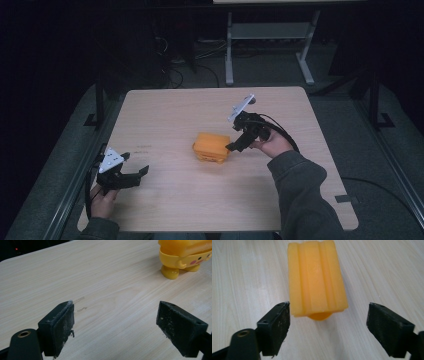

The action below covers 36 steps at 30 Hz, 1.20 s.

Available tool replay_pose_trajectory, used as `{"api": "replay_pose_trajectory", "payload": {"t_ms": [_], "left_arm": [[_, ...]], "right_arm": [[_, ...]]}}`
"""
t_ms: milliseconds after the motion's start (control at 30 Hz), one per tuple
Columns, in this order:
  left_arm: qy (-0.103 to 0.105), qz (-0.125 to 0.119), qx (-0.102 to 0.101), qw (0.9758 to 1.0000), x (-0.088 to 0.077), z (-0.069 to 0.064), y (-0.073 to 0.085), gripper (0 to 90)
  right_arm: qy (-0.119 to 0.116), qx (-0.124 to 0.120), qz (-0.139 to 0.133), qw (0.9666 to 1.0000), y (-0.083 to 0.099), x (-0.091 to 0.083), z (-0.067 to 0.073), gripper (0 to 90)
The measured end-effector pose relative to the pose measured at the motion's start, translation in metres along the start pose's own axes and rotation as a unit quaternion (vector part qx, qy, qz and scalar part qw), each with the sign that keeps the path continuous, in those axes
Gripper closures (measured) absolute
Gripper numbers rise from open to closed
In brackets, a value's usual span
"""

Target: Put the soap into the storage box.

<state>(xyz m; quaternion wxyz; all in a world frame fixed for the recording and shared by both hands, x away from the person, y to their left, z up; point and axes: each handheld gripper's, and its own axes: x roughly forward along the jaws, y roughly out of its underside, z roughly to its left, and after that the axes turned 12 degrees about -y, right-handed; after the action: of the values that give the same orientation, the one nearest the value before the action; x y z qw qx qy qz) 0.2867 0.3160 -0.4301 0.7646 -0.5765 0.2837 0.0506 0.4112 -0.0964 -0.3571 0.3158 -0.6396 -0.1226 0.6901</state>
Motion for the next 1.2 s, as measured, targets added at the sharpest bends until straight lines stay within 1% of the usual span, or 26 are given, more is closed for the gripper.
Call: {"api": "replay_pose_trajectory", "payload": {"t_ms": [167, 200, 233, 300, 333, 367, 433, 533, 633, 667, 700, 833, 867, 933, 967, 1000, 1067, 1133, 1200], "left_arm": [[0.000, 0.002, 0.000, 1.0000, 0.000, 0.000, 0.000, 14.1], [0.000, 0.002, 0.000, 1.0000, 0.000, 0.000, 0.000, 14.1], [0.000, 0.002, 0.001, 1.0000, 0.000, 0.000, 0.000, 14.1], [0.000, 0.002, 0.002, 1.0000, 0.001, 0.000, 0.000, 14.1], [0.000, 0.002, 0.002, 1.0000, 0.000, 0.000, 0.000, 14.1], [0.000, 0.002, 0.002, 1.0000, 0.000, 0.000, 0.000, 14.1], [0.000, 0.003, 0.002, 1.0000, 0.000, 0.000, 0.000, 14.1], [-0.001, 0.003, 0.001, 1.0000, 0.000, 0.000, 0.000, 14.1], [-0.001, 0.003, 0.000, 1.0000, 0.000, 0.000, 0.000, 14.1], [-0.001, 0.003, 0.003, 1.0000, 0.000, 0.000, 0.000, 14.1], [-0.002, 0.003, 0.001, 1.0000, 0.000, 0.000, 0.000, 14.1], [-0.001, 0.004, 0.003, 1.0000, 0.000, -0.001, 0.000, 14.1], [-0.001, 0.005, 0.004, 1.0000, 0.000, -0.001, 0.000, 14.1], [-0.002, 0.005, 0.004, 1.0000, 0.000, -0.001, 0.000, 14.1], [-0.002, 0.005, 0.005, 1.0000, 0.000, -0.001, 0.000, 14.1], [-0.002, 0.005, 0.005, 1.0000, 0.000, -0.001, 0.000, 14.1], [-0.002, 0.004, 0.004, 1.0000, 0.001, -0.001, 0.000, 14.1], [-0.001, 0.005, 0.005, 1.0000, 0.001, -0.001, 0.001, 14.1], [-0.001, 0.005, 0.003, 1.0000, 0.001, -0.002, 0.001, 14.1]], "right_arm": [[0.004, 0.006, 0.002, 1.0000, 0.008, -0.002, 0.002, 18.7], [0.006, 0.003, 0.001, 1.0000, 0.010, -0.003, 0.001, 18.7], [0.004, 0.007, 0.001, 1.0000, 0.011, -0.003, 0.002, 18.7], [0.006, 0.011, 0.006, 0.9999, 0.013, -0.005, 0.003, 18.7], [0.008, 0.008, 0.007, 0.9999, 0.014, -0.005, 0.003, 18.8], [0.009, 0.011, 0.004, 0.9999, 0.016, -0.006, 0.004, 18.9], [0.009, 0.010, 0.002, 0.9999, 0.020, -0.007, 0.004, 18.9], [0.008, 0.016, -0.001, 0.9998, 0.026, -0.007, 0.006, 19.0], [0.011, 0.025, 0.006, 0.9996, 0.034, -0.008, 0.007, 19.0], [0.012, 0.022, 0.002, 0.9997, 0.035, -0.009, 0.007, 19.1], [0.009, 0.025, -0.005, 0.9996, 0.038, -0.010, 0.007, 19.2], [0.010, 0.033, -0.008, 0.9994, 0.048, -0.012, 0.007, 19.0], [0.009, 0.037, -0.004, 0.9993, 0.050, -0.013, 0.007, 18.9], [0.011, 0.034, -0.010, 0.9993, 0.053, -0.014, 0.008, 19.3], [0.011, 0.039, -0.010, 0.9991, 0.055, -0.015, 0.009, 20.1], [0.013, 0.036, -0.010, 0.9992, 0.056, -0.016, 0.009, 20.2], [0.017, 0.039, -0.012, 0.9990, 0.060, -0.018, 0.010, 19.6], [0.017, 0.045, -0.016, 0.9987, 0.064, -0.020, 0.011, 19.5], [0.021, 0.051, -0.014, 0.9984, 0.068, -0.021, 0.011, 19.1]]}}
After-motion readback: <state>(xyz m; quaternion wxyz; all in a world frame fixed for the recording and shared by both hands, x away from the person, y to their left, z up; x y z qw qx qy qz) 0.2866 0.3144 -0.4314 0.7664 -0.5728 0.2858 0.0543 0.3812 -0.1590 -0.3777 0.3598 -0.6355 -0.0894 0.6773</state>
